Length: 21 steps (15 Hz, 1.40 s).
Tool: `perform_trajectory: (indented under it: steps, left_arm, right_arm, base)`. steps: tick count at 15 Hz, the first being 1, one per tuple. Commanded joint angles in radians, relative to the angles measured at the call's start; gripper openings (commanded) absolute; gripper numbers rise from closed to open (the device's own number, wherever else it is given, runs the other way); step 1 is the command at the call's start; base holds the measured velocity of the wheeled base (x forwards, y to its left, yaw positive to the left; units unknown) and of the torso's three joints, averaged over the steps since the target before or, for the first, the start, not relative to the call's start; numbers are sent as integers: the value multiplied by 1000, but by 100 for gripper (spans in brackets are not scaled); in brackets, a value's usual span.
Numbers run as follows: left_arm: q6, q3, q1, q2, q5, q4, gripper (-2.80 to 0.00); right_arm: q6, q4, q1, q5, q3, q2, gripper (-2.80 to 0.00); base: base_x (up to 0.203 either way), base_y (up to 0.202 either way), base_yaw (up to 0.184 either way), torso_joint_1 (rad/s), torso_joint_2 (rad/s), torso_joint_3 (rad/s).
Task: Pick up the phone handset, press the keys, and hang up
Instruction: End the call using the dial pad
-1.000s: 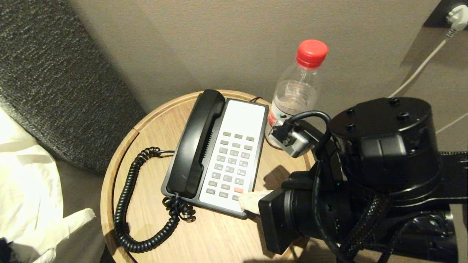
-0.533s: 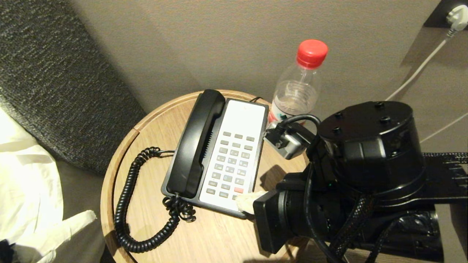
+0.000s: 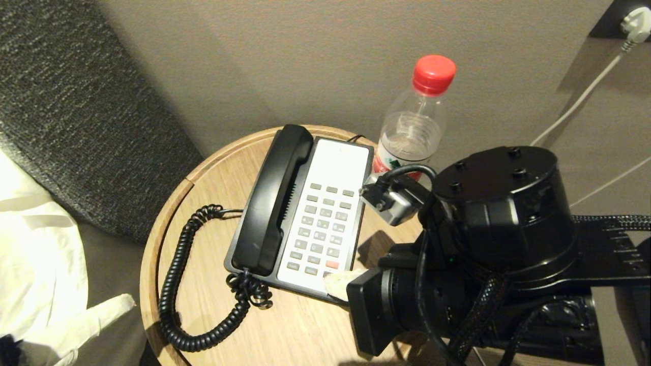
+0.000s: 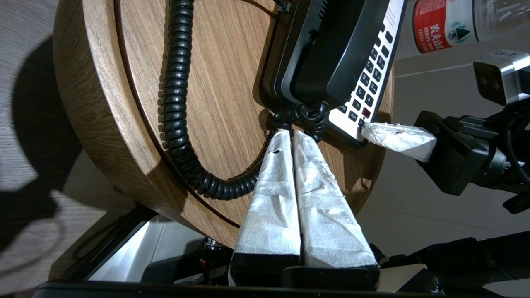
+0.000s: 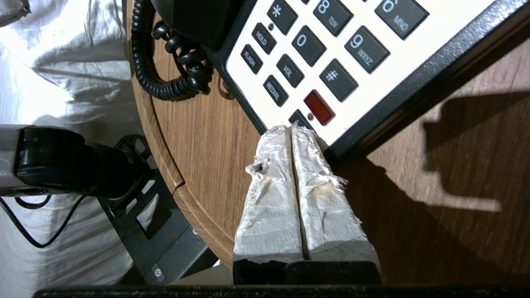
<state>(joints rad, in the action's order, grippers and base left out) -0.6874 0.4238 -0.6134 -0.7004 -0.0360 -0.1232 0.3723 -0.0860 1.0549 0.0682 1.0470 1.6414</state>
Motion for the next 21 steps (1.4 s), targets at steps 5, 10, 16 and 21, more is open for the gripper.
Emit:
perform_trajectory:
  steps: [5, 10, 16, 21]
  left_arm:
    - [-4, -5, -2, -4, 1, -1, -280]
    - [-4, -11, -2, 2, 2, -1, -280]
    - [-4, -14, -2, 7, 2, -1, -280]
    - [-3, -13, -2, 6, 2, -1, -280]
  right_arm:
    - [1, -9, 0, 2, 2, 6, -280]
    - [3, -9, 0, 2, 1, -24, -280]
    - [3, -8, 0, 4, -7, -42, -280]
    - [2, -10, -2, 5, -4, -11, -280]
  base:
    - [0, 0, 0, 0, 0, 0]
    - [0, 0, 0, 0, 0, 0]
    - [0, 0, 0, 0, 0, 0]
    - [0, 0, 0, 0, 0, 0]
